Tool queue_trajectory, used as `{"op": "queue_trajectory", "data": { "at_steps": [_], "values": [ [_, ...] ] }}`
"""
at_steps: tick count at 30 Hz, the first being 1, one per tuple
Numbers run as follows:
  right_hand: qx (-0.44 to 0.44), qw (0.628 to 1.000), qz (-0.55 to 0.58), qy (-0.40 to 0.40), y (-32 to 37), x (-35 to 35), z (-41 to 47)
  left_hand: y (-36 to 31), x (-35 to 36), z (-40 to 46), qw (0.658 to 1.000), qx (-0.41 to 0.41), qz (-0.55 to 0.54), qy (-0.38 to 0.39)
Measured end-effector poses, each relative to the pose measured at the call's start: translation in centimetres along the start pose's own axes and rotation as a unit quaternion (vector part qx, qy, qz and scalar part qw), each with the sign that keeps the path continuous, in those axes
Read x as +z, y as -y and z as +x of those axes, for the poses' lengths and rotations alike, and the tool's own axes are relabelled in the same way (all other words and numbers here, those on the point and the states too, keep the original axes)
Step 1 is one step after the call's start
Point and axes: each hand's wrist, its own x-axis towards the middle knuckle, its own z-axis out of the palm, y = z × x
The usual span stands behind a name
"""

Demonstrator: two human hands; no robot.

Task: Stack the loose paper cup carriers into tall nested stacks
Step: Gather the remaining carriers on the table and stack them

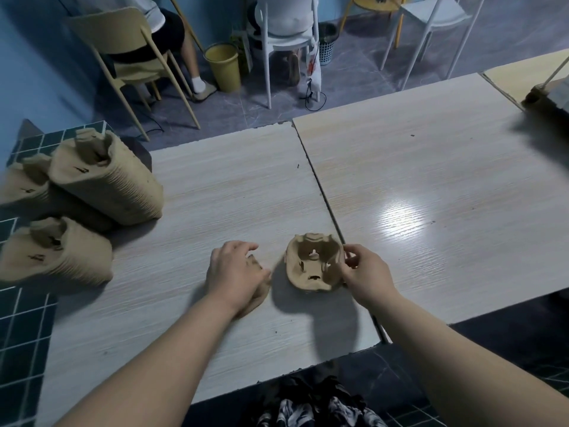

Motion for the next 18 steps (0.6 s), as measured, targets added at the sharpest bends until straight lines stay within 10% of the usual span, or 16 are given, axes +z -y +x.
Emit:
{"op": "queue_trajectory", "data": {
  "at_steps": [10,15,18],
  "values": [
    [-0.012,0.999,-0.022,0.033,1.6,2.5,-0.8,4.1,-0.3,-1.9,0.997,-0.080,-0.007,0.017],
    [-0.008,0.999,-0.033,0.020,1.8,2.8,-1.1,4.6,-2.2,-1.2,0.954,-0.176,-0.240,-0.035],
    [-0.010,0.999,-0.032,0.019,2.1,3.1,-1.4,4.7,-3.3,-1.0,0.869,-0.205,-0.450,0.015]
  ]
}}
